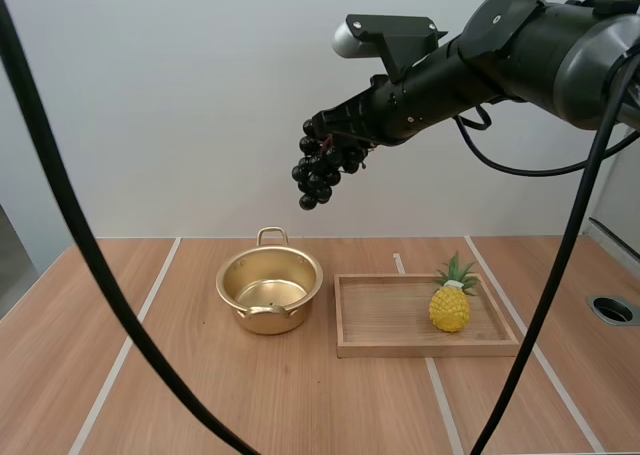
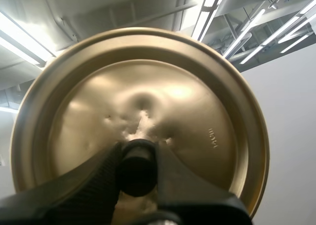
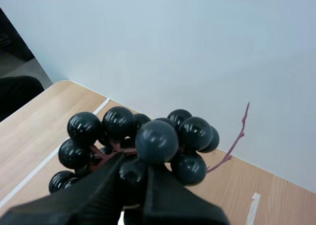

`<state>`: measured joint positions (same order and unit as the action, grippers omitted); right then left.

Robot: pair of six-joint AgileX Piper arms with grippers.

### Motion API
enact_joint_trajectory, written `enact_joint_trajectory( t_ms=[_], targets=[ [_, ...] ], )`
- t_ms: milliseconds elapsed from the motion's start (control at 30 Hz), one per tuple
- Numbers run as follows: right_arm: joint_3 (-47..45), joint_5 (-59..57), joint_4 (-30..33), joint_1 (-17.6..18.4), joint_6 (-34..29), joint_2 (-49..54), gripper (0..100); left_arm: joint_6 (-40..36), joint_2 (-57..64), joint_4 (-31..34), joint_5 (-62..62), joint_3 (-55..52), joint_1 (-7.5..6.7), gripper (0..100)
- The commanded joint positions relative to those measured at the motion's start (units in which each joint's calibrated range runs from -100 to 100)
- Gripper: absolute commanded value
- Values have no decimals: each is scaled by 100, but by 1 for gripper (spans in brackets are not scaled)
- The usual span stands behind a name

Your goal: Open the pot, put the grape inside, and close it

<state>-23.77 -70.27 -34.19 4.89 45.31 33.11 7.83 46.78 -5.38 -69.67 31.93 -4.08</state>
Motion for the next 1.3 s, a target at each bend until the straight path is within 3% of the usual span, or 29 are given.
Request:
enact_joint_trajectory(
  t_ms=[0,267,433,800,1067,1267],
  targets=[
    [78,218,-148,139,195,-90,0,-24,35,3,265,29,-13,0],
    [78,664,-49,701,185,-796,0,-24,35,3,277,29,-13,0],
    [78,851,583,976,-113,-1283,0,-24,35,3,277,29,-13,0],
    [78,1056,1317,1000,-249,-1928,0,-24,35,3,253,29,-13,0],
    [78,1219,1351,1016,-249,-2514,0,-24,35,3,253,29,-13,0],
    [78,1271,1482,1251,-250,-2778,0,-24,35,3,253,29,-13,0]
  ],
)
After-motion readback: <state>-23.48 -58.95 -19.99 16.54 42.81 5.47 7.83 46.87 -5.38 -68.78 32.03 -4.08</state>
